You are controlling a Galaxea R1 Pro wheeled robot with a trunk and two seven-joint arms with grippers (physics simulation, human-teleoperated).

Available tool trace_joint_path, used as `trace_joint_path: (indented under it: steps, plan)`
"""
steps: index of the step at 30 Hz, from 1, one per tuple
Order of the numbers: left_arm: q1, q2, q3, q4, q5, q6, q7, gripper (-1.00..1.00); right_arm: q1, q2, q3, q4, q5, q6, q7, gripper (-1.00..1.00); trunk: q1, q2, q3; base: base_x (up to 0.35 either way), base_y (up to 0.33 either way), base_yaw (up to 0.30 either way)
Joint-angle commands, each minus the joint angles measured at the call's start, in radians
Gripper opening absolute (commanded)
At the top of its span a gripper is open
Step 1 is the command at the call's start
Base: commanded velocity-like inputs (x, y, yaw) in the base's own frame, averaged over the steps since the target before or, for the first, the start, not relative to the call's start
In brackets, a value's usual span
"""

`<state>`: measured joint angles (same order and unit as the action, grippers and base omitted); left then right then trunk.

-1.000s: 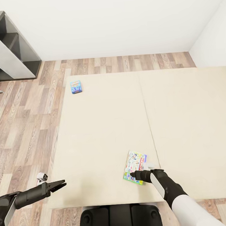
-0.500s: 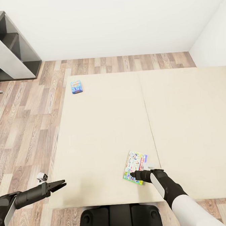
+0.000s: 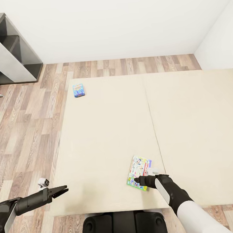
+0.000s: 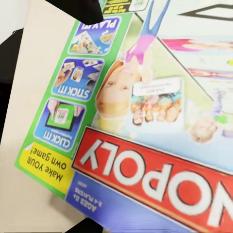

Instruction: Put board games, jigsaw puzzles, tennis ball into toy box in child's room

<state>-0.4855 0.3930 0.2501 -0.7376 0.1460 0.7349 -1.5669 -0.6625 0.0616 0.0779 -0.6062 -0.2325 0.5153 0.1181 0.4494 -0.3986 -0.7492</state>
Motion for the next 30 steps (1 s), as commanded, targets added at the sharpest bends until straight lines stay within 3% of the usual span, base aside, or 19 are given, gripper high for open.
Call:
trace_joint_path:
  steps: [1, 30]
  plan:
    - [0.000, 0.000, 0.000, 0.000, 0.000, 0.011, -0.004, 1.00, 0.000, 0.000, 0.001, -0.001, -0.002, 0.005, 0.000, 1.00, 0.001, -0.001, 0.000, 0.000, 0.000, -0.060]
    - [0.000, 0.001, 0.000, 0.000, 0.000, 0.011, -0.004, 1.00, 0.000, 0.000, 0.002, -0.001, -0.002, 0.005, 0.000, 1.00, 0.001, -0.001, 0.044, 0.000, 0.000, -0.047]
